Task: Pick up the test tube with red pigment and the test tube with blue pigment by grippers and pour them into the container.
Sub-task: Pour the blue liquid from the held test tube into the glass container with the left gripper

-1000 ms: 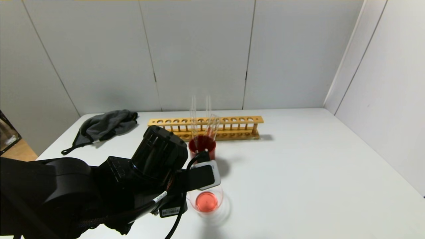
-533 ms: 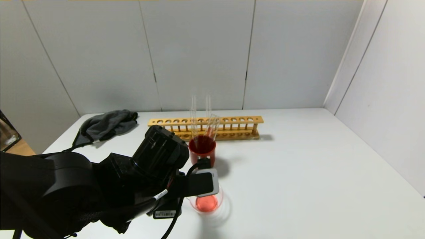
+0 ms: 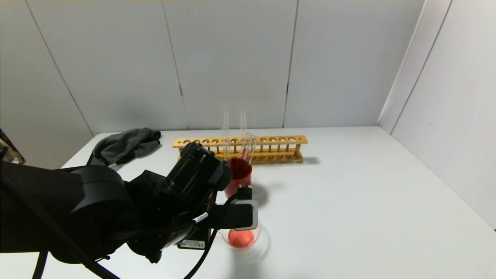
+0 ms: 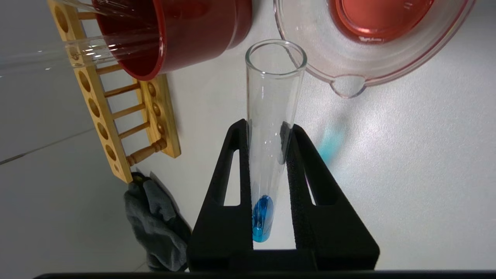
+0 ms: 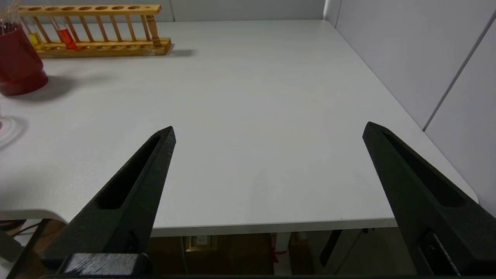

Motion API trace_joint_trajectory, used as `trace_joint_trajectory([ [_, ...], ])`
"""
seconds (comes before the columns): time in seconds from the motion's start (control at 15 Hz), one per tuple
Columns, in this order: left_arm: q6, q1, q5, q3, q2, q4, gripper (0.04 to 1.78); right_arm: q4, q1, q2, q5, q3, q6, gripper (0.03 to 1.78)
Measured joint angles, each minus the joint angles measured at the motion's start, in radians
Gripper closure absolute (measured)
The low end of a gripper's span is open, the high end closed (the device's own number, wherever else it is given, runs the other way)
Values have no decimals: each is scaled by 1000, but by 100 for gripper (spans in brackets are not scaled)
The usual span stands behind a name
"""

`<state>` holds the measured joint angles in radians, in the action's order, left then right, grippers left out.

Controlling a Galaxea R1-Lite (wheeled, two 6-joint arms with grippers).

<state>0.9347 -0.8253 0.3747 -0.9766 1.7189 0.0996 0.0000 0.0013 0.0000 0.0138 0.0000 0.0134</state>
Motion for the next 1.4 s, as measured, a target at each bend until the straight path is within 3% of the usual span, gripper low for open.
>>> trace_joint_trajectory([
  [0.73, 38, -33, 47, -104, 51, 122, 149, 0, 0, 0, 0, 0, 0, 11],
  [0.93, 56, -43, 110, -124, 60, 158, 149, 0, 0, 0, 0, 0, 0, 11],
  [1.4, 71, -81, 155, -190, 94, 230, 149, 0, 0, 0, 0, 0, 0, 11],
])
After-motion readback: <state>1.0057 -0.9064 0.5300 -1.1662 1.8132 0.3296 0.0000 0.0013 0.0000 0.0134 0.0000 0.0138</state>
